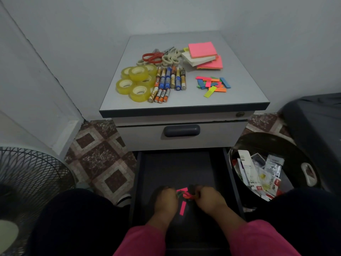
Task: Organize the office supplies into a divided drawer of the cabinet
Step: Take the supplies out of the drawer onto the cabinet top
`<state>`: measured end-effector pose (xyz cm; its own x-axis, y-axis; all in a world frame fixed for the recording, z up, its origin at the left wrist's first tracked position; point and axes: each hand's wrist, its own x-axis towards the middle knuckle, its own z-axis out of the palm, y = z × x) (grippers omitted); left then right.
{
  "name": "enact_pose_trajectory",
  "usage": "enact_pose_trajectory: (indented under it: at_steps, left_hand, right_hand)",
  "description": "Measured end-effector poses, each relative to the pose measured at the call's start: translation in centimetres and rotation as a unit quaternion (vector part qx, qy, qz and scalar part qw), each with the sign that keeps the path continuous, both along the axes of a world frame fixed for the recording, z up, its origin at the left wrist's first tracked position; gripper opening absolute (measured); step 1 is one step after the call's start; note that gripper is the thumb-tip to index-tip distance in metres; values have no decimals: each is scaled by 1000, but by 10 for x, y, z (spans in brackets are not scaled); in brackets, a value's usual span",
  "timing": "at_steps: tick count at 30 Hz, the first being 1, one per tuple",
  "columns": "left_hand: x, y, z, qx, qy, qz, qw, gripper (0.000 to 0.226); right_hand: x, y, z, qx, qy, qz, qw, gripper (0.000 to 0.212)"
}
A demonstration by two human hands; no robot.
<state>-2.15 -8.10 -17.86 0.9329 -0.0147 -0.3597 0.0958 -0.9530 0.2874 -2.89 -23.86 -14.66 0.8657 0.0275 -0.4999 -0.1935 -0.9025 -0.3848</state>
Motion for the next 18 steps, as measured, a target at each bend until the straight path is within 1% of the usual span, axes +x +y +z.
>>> enact_pose_trajectory:
  at_steps: [2, 5, 8, 11, 12, 15, 18]
  left_hand:
    - [1, -1, 1, -3, -4, -2, 1000, 28]
    - [1, -3, 6, -30, -1, 20, 999, 24]
    - [1, -4, 13, -78, 2, 49, 996, 19]
    - [0, -3, 19, -119, -1, 68, 991, 13]
    - [-2, -2, 20, -135, -2, 76, 988, 11]
    - [-4, -2, 19, -191, 4, 111, 975, 12]
    - [-4, -3, 17, -226, 13, 144, 963, 21]
  right_hand:
    - [1, 0, 1, 29, 1, -30, 999, 13]
    - [4, -2, 0, 62, -6, -68, 996, 27]
    - [5, -2, 3, 82, -20, -98, 992, 26]
    - [4, -4, 6, 91, -29, -103, 990, 26]
    - [3, -5, 5, 91, -28, -102, 990, 23]
    - [2, -7, 5, 77, -29, -88, 993, 4]
    - [1, -6, 0, 65, -27, -80, 994, 13]
